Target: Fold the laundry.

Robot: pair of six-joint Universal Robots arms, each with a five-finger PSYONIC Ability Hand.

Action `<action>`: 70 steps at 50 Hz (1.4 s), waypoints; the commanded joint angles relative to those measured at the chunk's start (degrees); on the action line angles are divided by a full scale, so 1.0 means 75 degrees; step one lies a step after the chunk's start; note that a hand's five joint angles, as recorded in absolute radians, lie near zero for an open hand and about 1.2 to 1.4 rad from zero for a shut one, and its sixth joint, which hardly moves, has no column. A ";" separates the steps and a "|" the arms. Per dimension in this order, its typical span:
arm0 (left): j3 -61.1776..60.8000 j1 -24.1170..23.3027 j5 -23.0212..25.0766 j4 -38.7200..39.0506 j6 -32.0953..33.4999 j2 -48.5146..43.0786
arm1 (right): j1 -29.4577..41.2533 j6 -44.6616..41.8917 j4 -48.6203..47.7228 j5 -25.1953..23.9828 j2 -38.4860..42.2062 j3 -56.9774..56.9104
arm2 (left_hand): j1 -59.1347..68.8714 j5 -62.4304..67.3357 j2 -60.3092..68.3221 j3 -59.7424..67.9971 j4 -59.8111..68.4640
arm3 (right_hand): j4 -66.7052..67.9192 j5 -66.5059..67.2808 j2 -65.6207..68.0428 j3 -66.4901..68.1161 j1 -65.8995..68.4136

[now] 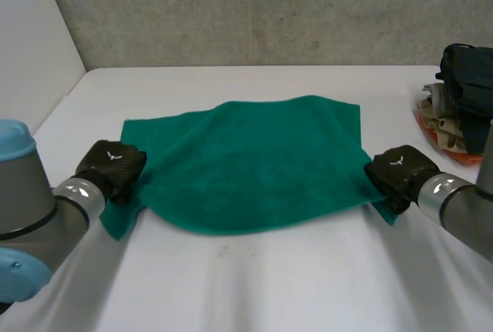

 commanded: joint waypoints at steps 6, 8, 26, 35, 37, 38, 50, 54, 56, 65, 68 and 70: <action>-0.0493 -0.0006 0.0046 -0.2969 0.1414 0.1348 | -0.0917 -0.3467 0.3790 0.0416 -0.1763 0.0863 | 0.1951 0.1873 0.1485 0.1532 0.1476 | 0.1584 0.1724 0.1655 0.1637 0.2981; -0.0529 -0.0006 0.0034 -0.3031 0.1603 0.1431 | -0.0941 -0.3551 0.3732 0.0405 -0.1905 0.0876 | 0.1951 0.1873 0.1485 0.1532 0.1476 | 0.1584 0.1724 0.1655 0.1637 0.2981; 0.0536 0.0005 -0.0083 -0.1015 0.0867 0.0225 | -0.0145 -0.1080 0.1247 0.0674 -0.0172 -0.0682 | 0.1951 0.1873 0.1485 0.1532 0.1476 | 0.1584 0.1724 0.1655 0.1637 0.2981; 0.0690 -0.0018 -0.0095 -0.1027 0.0795 0.0025 | -0.0144 -0.0809 0.2700 0.0639 0.0191 -0.1304 | 0.1951 0.1873 0.1485 0.1532 0.1476 | -0.1454 -0.1314 -0.1383 -0.1402 -0.0058; 0.0678 -0.0030 -0.0095 -0.1027 0.0807 0.0071 | -0.0179 -0.0820 0.2922 0.0651 0.0320 -0.1433 | 0.1951 0.1873 0.1485 0.1532 0.1476 | -0.2531 -0.2391 -0.2460 -0.2478 -0.1134; 0.0678 -0.0030 -0.0095 -0.1027 0.0795 0.0083 | -0.0191 -0.0820 0.2981 0.0651 0.0367 -0.1468 | 0.1951 0.1873 0.1485 0.1532 0.1476 | -0.2823 -0.2683 -0.2752 -0.2771 -0.1427; 0.0444 -0.0042 -0.0177 -0.1156 0.0819 0.0247 | -0.0390 -0.1054 0.3521 0.0710 0.0637 -0.1644 | 0.1951 0.1873 0.1485 0.1532 0.1476 | -0.4867 -0.4727 -0.4796 -0.4815 -0.3471; 0.0303 -0.0042 -0.0318 -0.1203 0.0819 0.0434 | -0.0507 -0.1160 0.3614 0.0710 0.0614 -0.1644 | 0.1951 0.1873 0.1485 0.1532 0.1476 | -0.4665 -0.4525 -0.4594 -0.4613 -0.3269; 0.0245 -0.0042 -0.0329 -0.1203 0.0819 0.0528 | -0.0508 -0.1114 0.3731 0.0698 0.0602 -0.1621 | 0.1951 0.1873 0.1485 0.1532 0.1476 | -0.4665 -0.4525 -0.4594 -0.4613 -0.3269; 0.0174 -0.0042 -0.0341 -0.1191 0.0819 0.0622 | -0.0484 -0.0716 0.4083 0.0452 0.0625 -0.1316 | 0.1951 0.1873 0.1485 0.1532 0.1476 | -0.3033 -0.2893 -0.2962 -0.2980 -0.1636; 0.0186 -0.0007 -0.0306 -0.1191 0.0819 0.0611 | -0.0531 -0.0528 0.4013 0.0207 0.0637 -0.1292 | 0.1951 0.1873 0.1485 0.1532 0.1476 | 0.1576 0.1716 0.1647 0.1628 0.2973; 0.0186 0.0017 -0.0294 -0.1179 0.0819 0.0611 | -0.0554 -0.0574 0.3908 0.0020 0.0626 -0.1374 | 0.1951 0.1873 0.1485 0.1532 0.1476 | 0.1584 0.1724 0.1655 0.1637 0.2981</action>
